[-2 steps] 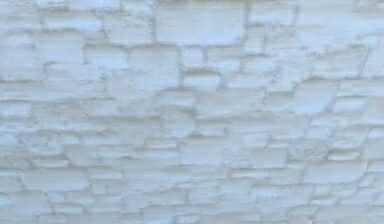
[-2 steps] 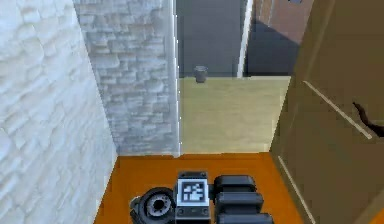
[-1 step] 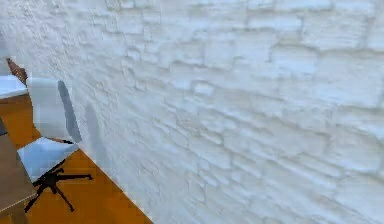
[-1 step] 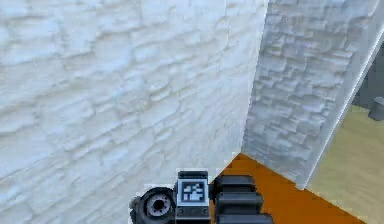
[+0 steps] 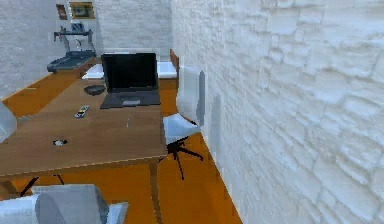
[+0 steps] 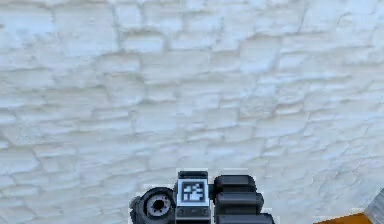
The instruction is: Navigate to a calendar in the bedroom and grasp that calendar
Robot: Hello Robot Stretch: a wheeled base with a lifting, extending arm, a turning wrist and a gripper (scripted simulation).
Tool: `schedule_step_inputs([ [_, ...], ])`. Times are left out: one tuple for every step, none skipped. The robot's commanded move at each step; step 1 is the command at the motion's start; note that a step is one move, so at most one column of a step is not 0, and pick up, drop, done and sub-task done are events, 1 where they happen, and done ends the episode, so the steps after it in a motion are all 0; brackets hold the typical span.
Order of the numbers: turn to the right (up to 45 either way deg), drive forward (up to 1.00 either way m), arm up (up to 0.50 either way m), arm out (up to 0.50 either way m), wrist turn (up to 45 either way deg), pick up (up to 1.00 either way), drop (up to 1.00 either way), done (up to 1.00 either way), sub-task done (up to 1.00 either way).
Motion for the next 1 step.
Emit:
schedule_step_inputs([
  [0.0, 0.55, 0.0, 0.0, 0.0, 0.0, 0.0, 0.0, 0.0],
])
